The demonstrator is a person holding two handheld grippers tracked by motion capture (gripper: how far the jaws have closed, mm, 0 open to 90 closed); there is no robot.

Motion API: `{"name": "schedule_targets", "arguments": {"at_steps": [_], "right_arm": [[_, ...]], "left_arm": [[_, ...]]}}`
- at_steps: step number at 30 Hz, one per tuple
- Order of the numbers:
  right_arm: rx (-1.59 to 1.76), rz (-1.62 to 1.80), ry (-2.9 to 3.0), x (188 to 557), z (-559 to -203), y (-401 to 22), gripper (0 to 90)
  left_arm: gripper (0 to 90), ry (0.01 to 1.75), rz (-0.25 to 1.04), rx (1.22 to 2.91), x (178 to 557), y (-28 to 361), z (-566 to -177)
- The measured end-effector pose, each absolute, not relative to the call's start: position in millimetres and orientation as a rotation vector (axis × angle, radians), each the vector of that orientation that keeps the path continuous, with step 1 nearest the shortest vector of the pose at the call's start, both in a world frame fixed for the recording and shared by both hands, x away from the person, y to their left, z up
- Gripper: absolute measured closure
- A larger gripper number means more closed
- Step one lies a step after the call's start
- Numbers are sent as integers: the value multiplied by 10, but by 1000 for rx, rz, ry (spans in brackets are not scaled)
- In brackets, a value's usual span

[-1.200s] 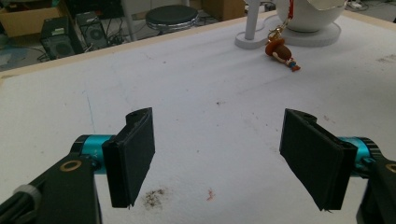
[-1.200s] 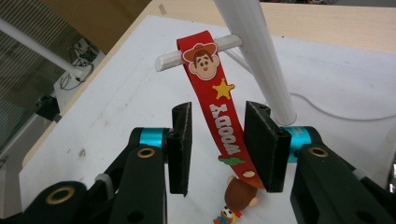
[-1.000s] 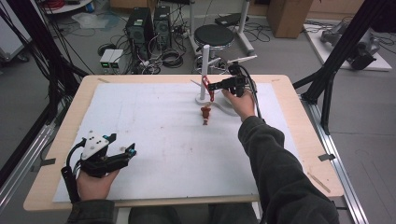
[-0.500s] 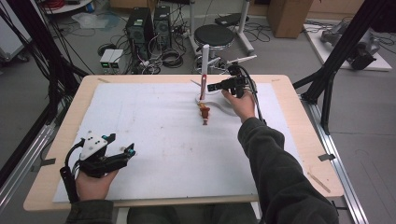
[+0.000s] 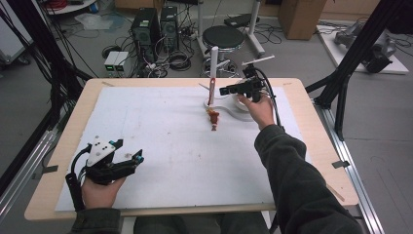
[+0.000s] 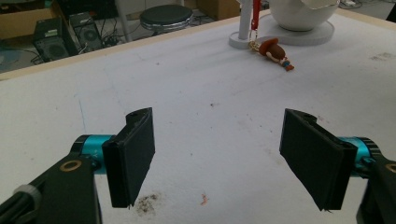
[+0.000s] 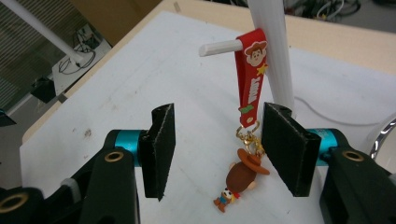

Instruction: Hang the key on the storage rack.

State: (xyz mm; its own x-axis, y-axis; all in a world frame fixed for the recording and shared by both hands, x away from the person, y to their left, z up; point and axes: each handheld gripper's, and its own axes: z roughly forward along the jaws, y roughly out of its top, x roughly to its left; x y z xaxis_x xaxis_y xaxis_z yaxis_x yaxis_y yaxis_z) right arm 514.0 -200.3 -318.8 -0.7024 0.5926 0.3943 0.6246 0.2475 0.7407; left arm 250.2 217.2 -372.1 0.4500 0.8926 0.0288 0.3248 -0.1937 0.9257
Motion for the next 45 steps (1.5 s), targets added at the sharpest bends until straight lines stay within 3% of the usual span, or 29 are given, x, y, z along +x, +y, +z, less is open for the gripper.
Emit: {"name": "schedule_targets", "arguments": {"at_steps": [11,45], "right_arm": [[-1175,-1523,-2463,4952,-3394,-2279,413],[-1130,-1564,-2503,4562,-3369,-2531,265]], "left_arm": [[268,1047,739,1763,2552,2105,-3724],[268,1071,728,1765,2569,2078,-3757]]}}
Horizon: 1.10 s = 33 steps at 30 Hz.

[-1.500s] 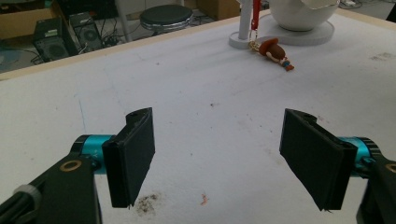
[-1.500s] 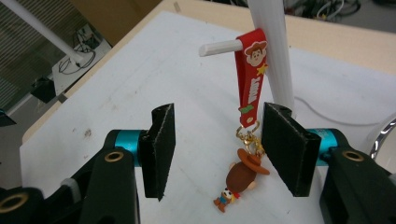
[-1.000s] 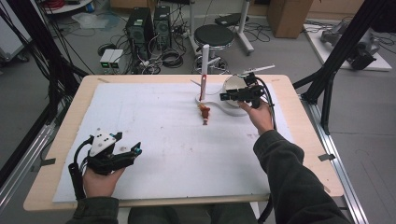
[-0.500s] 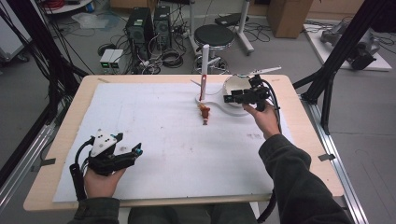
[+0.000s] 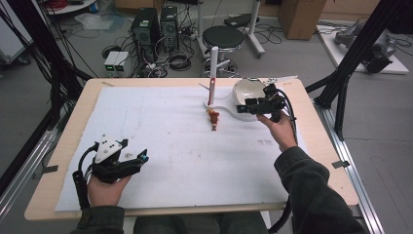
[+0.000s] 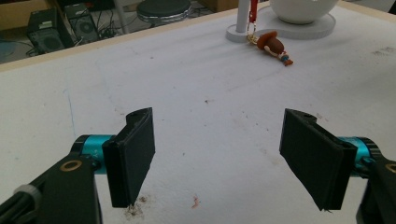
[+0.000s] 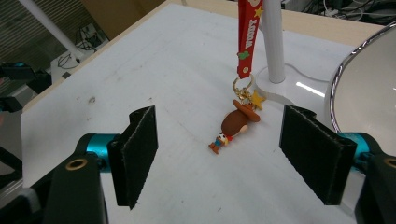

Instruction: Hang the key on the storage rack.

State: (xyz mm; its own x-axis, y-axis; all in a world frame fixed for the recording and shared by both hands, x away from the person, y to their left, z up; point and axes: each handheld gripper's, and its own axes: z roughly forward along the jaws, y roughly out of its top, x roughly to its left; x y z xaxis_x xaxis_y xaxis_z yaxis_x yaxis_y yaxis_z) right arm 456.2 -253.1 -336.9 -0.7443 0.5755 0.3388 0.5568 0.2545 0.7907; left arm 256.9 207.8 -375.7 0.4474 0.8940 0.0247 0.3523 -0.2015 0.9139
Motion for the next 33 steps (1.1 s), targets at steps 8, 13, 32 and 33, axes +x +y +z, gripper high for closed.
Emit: {"name": "schedule_targets", "arguments": {"at_steps": [8,13,32,33], "right_arm": [[1100,1536,2472,4503,-3396,-2556,246],[1120,1520,2487,4457,-3410,-2576,225],[1119,1491,2474,4285,-3483,-2689,200],[1118,1484,2477,4274,-3488,-2698,197]], "left_arm": [[268,1070,724,1770,2587,2078,-3761],[268,1074,725,1769,2586,2087,-3765],[268,1079,724,1773,2578,2077,-3781],[268,1079,722,1771,2577,2072,-3783]]}}
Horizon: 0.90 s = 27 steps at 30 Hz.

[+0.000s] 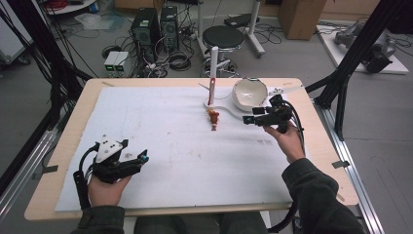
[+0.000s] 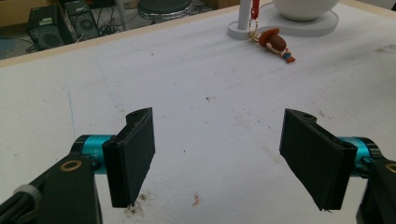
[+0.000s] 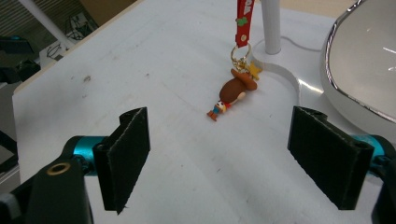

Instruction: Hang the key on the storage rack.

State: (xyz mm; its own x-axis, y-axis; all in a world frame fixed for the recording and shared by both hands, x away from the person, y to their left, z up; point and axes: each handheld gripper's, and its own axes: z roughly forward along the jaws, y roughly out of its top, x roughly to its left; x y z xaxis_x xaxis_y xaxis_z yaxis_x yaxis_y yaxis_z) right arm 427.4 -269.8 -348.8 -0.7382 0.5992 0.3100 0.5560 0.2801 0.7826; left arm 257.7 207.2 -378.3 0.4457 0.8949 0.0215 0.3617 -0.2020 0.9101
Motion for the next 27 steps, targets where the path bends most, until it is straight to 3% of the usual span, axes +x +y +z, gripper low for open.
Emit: {"name": "schedule_targets", "arguments": {"at_steps": [27], "right_arm": [[1153,1442,2431,3876,-3757,-3035,159]], "left_arm": [[269,1093,710,1782,2587,2063,-3844]]}}
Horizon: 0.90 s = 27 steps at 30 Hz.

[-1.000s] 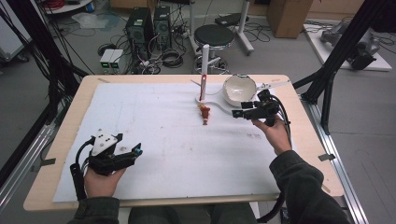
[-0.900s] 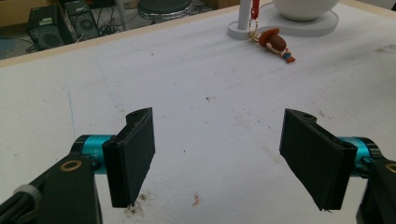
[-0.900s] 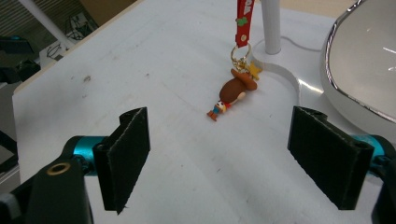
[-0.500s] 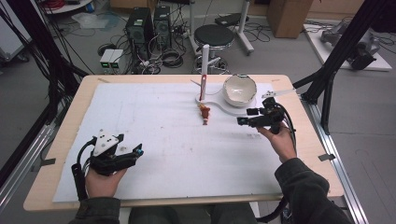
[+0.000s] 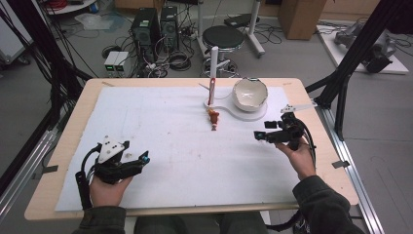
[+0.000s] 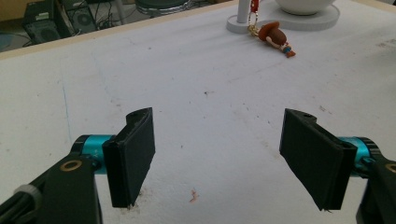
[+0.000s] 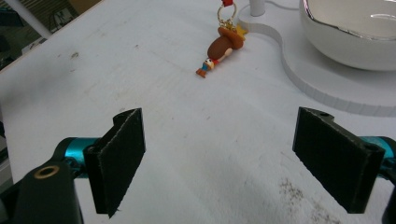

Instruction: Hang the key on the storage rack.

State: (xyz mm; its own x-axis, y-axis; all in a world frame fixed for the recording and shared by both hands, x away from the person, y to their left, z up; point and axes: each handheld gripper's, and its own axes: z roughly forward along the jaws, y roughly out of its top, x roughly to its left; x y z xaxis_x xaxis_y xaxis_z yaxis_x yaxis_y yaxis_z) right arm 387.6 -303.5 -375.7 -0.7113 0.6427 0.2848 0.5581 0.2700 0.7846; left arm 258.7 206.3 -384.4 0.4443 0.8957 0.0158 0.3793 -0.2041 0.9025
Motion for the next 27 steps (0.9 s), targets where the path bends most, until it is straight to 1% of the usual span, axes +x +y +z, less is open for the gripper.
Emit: {"name": "schedule_targets", "arguments": {"at_steps": [14,27], "right_arm": [[1209,1445,2356,3667,-3876,-3314,143],[1227,1427,2333,3490,-3991,-3451,137]], "left_arm": [[270,1116,711,1776,2558,2115,-3865],[271,1133,707,1781,2530,2148,-3929]]}}
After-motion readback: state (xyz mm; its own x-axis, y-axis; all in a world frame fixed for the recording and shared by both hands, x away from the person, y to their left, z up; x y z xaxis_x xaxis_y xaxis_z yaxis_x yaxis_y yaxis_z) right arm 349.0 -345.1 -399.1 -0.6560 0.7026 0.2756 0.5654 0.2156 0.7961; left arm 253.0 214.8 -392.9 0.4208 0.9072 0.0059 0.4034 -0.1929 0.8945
